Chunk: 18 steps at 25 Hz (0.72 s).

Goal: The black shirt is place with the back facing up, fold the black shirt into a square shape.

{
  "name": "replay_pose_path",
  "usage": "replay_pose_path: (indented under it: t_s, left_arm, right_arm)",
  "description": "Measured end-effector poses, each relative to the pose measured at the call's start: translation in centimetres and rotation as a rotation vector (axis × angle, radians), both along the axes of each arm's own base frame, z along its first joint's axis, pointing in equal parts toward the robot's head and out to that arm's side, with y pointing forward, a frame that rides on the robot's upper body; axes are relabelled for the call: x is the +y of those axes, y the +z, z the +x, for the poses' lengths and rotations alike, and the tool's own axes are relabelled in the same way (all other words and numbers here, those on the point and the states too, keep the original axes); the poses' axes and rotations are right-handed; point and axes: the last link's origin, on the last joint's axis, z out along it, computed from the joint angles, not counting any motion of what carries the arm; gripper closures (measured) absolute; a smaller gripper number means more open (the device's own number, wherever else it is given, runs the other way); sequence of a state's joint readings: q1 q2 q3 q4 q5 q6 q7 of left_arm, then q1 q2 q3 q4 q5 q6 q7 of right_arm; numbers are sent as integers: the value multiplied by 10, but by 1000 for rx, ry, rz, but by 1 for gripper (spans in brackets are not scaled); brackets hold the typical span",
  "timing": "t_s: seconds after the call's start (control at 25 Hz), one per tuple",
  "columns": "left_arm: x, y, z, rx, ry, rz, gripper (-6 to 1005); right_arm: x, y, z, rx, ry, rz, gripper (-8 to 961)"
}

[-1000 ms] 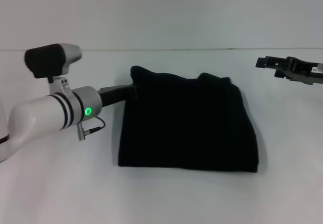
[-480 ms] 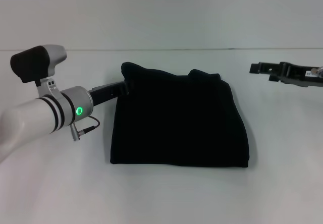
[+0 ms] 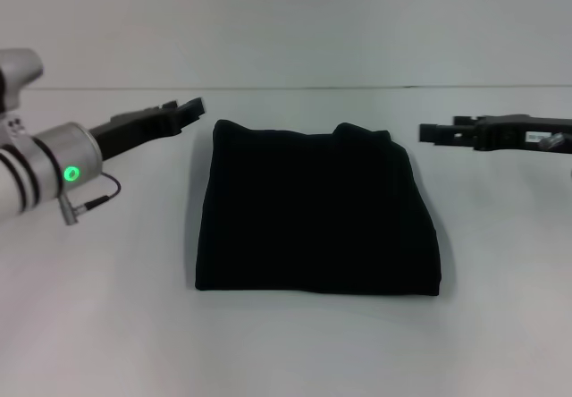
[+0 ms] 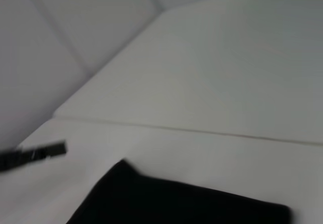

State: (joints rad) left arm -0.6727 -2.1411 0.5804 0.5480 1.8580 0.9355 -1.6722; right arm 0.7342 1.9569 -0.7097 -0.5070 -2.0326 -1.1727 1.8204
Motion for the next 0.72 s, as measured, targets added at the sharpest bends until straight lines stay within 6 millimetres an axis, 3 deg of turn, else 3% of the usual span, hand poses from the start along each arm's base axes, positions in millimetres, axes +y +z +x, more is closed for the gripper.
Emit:
replay_pose_path:
  t_s: [0.2, 0.28, 0.52, 0.72]
  left_arm:
    - [-27, 2, 33, 27, -348, -175, 589]
    - [-36, -6, 41, 86, -446, -254, 436]
    - [-43, -26, 54, 180, -556, -366, 128]
    - [-43, -29, 53, 254, -582, -414, 98]
  right_arm:
    - [-4, -12, -20, -75, 154, -74, 179]
    - [-5, -19, -28, -117, 205, -112, 192]
    - [-10, -27, -38, -172, 282, -159, 224]
    - [-12, -26, -38, -180, 309, -167, 250]
